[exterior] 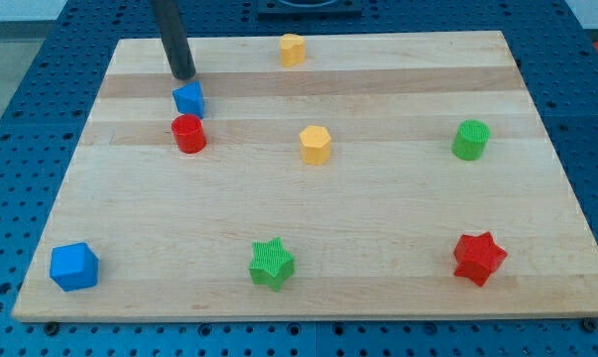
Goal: Push the heart toward the red circle
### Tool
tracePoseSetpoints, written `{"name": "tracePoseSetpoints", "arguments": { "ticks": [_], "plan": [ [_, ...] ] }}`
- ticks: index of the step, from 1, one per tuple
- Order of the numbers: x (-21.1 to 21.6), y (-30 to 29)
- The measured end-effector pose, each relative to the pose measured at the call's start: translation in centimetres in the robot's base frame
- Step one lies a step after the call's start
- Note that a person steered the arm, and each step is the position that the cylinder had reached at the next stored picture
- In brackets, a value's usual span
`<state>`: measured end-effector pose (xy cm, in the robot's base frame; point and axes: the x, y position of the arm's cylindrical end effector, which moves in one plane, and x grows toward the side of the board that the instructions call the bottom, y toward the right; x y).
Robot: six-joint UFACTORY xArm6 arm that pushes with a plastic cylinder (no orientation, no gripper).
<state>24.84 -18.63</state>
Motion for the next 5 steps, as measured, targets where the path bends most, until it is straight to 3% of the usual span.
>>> {"name": "tracePoseSetpoints", "arguments": {
  "ticks": [1, 2, 4, 5],
  "plan": [
    [-3.9, 1.0],
    [-5.6, 7.2],
    [-5.5, 18.7],
    [-5.5, 19.1]
  ]
}}
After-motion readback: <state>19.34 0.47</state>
